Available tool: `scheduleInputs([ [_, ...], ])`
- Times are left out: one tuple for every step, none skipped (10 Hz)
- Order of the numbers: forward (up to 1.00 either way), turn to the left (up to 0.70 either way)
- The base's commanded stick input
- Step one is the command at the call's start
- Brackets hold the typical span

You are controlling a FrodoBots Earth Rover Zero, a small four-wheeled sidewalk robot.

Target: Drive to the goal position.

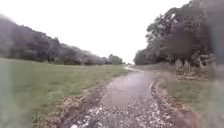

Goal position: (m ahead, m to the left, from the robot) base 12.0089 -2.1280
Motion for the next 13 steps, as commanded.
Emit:
scheduleInputs([
  [0.7, -0.29],
  [0.7, -0.26],
  [0.7, -0.13],
  [0.7, 0.0],
  [0.7, 0.0],
  [0.7, 0.0],
  [0.7, 0.0],
  [0.7, 0.0],
  [0.7, -0.02],
  [0.7, -0.04],
  [0.7, -0.31],
  [0.7, -0.32],
  [0.7, -0.33],
])
